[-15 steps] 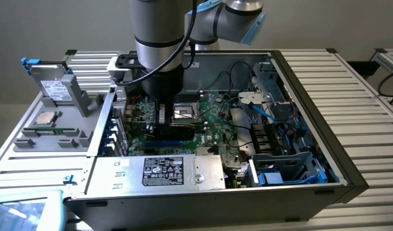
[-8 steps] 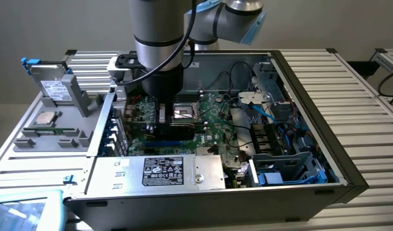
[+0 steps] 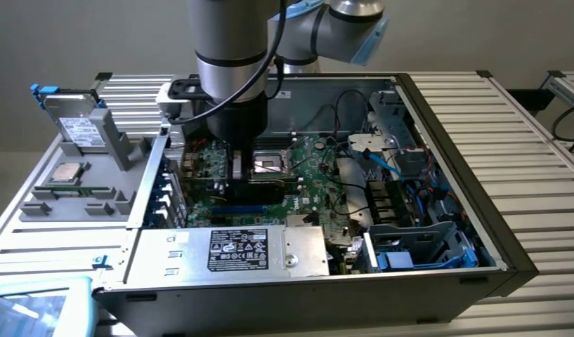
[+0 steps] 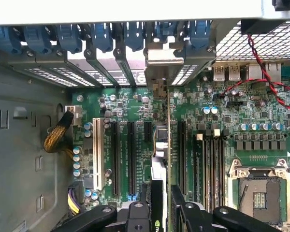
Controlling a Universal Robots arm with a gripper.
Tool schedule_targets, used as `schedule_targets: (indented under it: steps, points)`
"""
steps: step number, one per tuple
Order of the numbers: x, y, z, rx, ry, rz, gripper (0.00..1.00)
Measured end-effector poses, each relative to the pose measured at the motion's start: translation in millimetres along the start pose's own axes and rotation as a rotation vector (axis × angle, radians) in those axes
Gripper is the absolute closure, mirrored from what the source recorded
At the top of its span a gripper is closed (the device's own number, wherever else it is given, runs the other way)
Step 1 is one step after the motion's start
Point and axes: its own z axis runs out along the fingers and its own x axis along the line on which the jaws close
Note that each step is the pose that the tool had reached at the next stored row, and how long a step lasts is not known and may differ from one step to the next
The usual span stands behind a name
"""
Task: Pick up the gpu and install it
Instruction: 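Insert the gpu into the slot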
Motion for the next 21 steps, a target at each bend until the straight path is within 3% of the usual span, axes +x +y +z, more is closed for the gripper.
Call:
schedule_targets:
  steps: [5,8,21]
  points:
    - [-1.3,1.8,0.5,0.0024,0.0,0.0,0.73]
    - [-1.4,2.1,0.8,0.0116,-0.0001,-0.002,0.73]
    - [-1.7,5.6,3.6,0.0129,-0.0001,-0.002,0.73]
